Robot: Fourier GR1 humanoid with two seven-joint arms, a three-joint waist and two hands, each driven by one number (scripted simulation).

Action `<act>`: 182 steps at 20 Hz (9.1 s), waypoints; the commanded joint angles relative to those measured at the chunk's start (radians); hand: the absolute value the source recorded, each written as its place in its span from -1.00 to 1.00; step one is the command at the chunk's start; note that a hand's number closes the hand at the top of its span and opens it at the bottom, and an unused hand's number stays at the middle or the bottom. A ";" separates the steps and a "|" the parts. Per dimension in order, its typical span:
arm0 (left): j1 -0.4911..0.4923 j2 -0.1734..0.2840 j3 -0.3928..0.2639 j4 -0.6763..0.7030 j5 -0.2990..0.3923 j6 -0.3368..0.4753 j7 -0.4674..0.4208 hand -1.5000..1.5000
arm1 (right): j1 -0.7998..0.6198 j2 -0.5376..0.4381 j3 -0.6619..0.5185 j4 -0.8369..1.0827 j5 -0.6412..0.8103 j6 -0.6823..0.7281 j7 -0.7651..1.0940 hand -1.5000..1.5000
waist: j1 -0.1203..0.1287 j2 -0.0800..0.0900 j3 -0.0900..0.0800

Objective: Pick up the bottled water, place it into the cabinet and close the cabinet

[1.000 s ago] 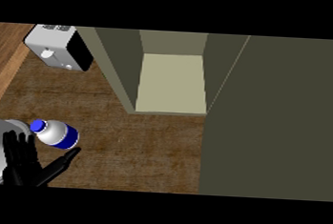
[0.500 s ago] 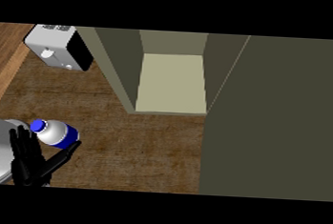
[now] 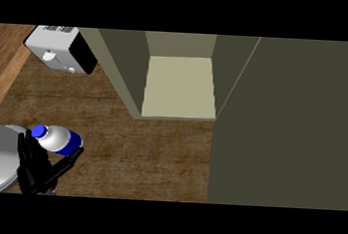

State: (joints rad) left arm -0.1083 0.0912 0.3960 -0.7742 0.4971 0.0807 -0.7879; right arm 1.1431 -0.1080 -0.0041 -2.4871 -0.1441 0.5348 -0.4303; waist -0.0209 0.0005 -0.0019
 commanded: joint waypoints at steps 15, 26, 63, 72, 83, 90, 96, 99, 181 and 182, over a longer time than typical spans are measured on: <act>-0.199 0.072 0.062 0.229 0.076 -0.170 -0.086 1.00 | 0.009 0.023 -0.034 -0.141 -0.079 0.023 0.084 -1.00 | 0.010 0.002 0.000; -0.201 -0.040 -0.211 0.209 -0.132 -0.356 -0.110 1.00 | 0.031 0.039 -0.044 -0.097 -0.061 0.042 0.012 -1.00 | 0.004 -0.002 0.001; -0.513 -0.091 -0.975 -0.678 -0.077 0.703 0.591 1.00 | -0.138 0.032 -0.107 -0.038 -0.139 0.029 0.109 -1.00 | -0.008 0.002 0.002; -0.631 -0.091 -0.918 -0.462 -0.073 0.717 0.579 1.00 | -0.119 0.040 -0.130 -0.060 -0.132 0.047 0.124 -1.00 | -0.007 0.002 0.001; -0.709 -0.091 -0.870 -0.205 -0.048 0.657 0.476 1.00 | -0.160 0.016 -0.211 -0.014 -0.221 0.061 0.135 -1.00 | -0.006 0.007 0.001; -0.795 -0.091 -0.787 -0.036 0.075 0.632 0.393 1.00 | -0.177 -0.018 -0.247 0.006 -0.252 0.092 0.139 -1.00 | -0.024 0.011 0.001; -0.865 -0.091 -0.727 0.131 0.083 0.580 0.301 1.00 | -0.225 0.005 -0.195 0.008 -0.210 0.069 0.173 -1.00 | -0.016 0.013 0.001; -0.906 -0.088 -0.705 0.230 0.037 0.571 0.273 1.00 | -0.188 0.019 -0.200 0.021 -0.197 0.108 0.116 -1.00 | -0.025 0.010 0.001; 0.297 0.347 -0.969 -1.211 0.058 0.363 0.309 -1.00 | -0.384 -0.018 0.695 -0.138 0.298 0.043 0.583 1.00 | 0.035 -0.011 -0.003; 0.305 0.349 -0.952 -1.191 0.070 0.344 0.293 -1.00 | -0.404 -0.022 0.712 -0.147 0.305 0.041 0.602 1.00 | 0.034 -0.009 -0.004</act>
State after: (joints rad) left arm 0.1414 0.4144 -0.5779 -1.9331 0.5534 0.4487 -0.4699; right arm 0.7797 -0.1524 0.5152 -2.4849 -0.0039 0.5863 0.0732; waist 0.0092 -0.0088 -0.0052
